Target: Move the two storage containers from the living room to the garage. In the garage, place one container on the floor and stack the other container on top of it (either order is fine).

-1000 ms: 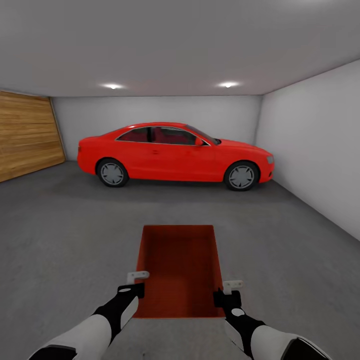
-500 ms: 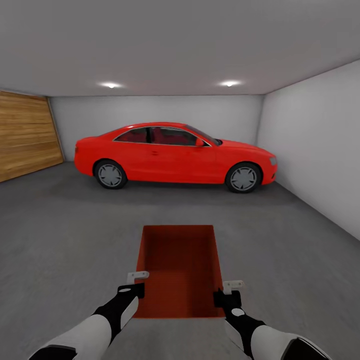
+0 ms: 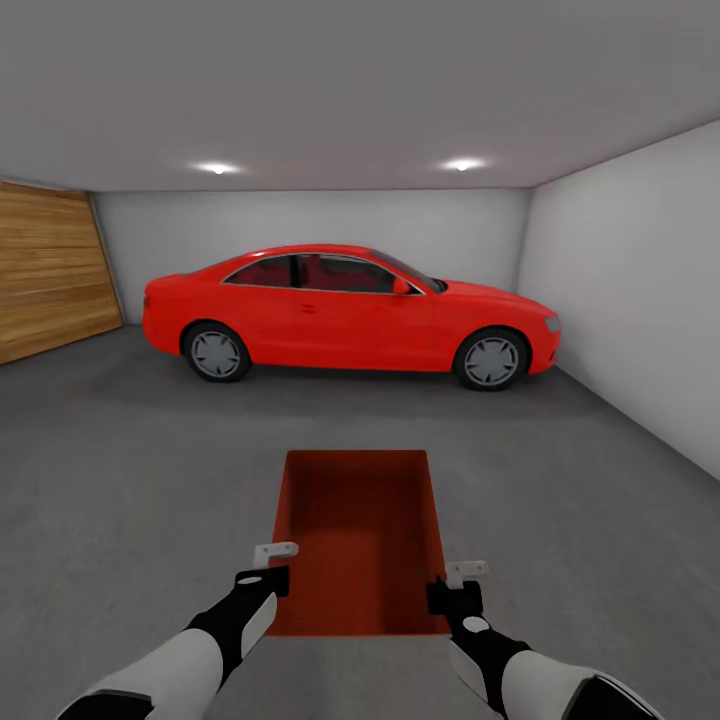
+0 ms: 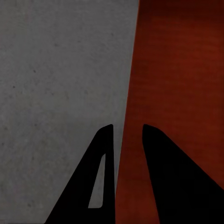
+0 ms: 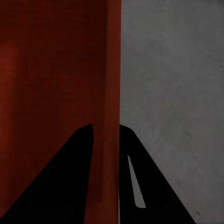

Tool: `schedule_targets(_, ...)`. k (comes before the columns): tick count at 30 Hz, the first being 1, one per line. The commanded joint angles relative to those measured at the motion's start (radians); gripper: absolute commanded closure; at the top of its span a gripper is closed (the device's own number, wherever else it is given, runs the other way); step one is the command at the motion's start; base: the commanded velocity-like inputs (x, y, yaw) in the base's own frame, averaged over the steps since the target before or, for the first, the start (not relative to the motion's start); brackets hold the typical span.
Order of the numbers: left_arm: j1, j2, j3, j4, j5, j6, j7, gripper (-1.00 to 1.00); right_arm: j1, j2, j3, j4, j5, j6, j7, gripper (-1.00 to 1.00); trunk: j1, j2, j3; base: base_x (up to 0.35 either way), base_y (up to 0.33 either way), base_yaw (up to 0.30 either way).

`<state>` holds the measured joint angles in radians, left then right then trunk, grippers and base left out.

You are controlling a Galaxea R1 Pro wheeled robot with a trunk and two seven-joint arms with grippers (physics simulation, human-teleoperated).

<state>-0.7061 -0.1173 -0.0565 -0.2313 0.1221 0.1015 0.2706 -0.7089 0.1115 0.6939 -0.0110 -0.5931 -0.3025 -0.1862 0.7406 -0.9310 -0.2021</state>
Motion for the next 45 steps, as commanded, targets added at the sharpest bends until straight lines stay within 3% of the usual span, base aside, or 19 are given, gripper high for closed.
schedule_targets(1,-0.001,0.059,0.055,-0.009,0.03,0.008,0.009,1.0,0.0,0.0,-0.03,-0.001,0.006,0.003,-0.001,1.0,0.001,-0.001,-0.001,0.316,0.0,0.0)
schedule_targets(45,-0.001,0.059,0.055,-0.01,0.03,0.008,0.009,1.0,0.0,0.0,-0.03,-0.001,0.006,0.003,-0.001,1.0,0.001,-0.001,-0.001,0.316,0.0,0.0)
